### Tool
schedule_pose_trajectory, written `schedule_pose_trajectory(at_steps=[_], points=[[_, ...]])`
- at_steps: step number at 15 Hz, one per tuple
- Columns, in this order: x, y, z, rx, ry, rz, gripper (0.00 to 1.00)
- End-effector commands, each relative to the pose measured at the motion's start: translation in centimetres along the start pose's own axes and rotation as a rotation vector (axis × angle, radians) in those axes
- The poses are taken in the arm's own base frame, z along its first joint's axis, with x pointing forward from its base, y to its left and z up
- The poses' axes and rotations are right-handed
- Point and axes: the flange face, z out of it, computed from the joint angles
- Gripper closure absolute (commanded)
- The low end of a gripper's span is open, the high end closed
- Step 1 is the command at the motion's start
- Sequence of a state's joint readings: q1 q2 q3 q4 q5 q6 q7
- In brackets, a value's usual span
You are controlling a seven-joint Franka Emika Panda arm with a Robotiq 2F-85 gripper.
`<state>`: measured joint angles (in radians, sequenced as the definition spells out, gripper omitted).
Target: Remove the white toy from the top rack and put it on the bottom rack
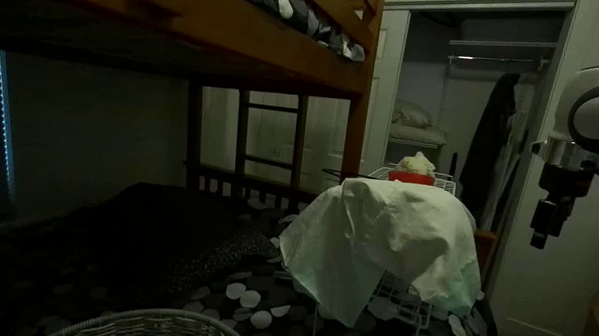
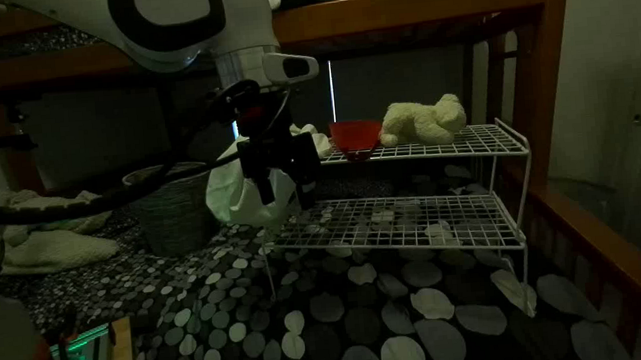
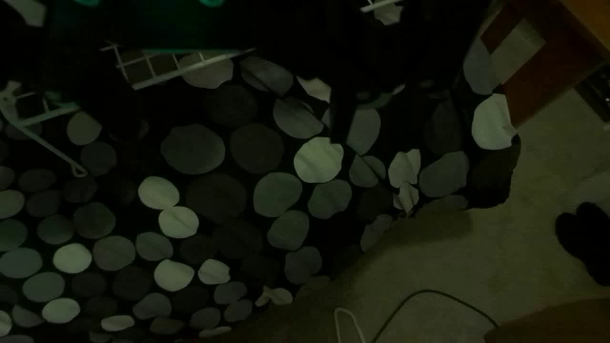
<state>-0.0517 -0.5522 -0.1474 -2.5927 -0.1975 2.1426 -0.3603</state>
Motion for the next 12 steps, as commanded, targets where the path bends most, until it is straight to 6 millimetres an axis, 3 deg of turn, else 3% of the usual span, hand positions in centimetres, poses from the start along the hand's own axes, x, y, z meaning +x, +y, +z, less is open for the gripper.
schedule_pose_trajectory(at_steps=[1,4,6,11,12], points=[[0.0,0.0,0.0,0.001,-0.001,0.0,0.0],[0.0,0.0,0.0,0.001,-0.003,0.0,0.0],[1.8,-0.3,-1.0,0.044,0.039,0.145,0.0],[6.5,0.5,-8.1,0.084,0.175,0.383,0.0],[7.3,1.9,-10.0,0.082,0.202,0.435,0.0]])
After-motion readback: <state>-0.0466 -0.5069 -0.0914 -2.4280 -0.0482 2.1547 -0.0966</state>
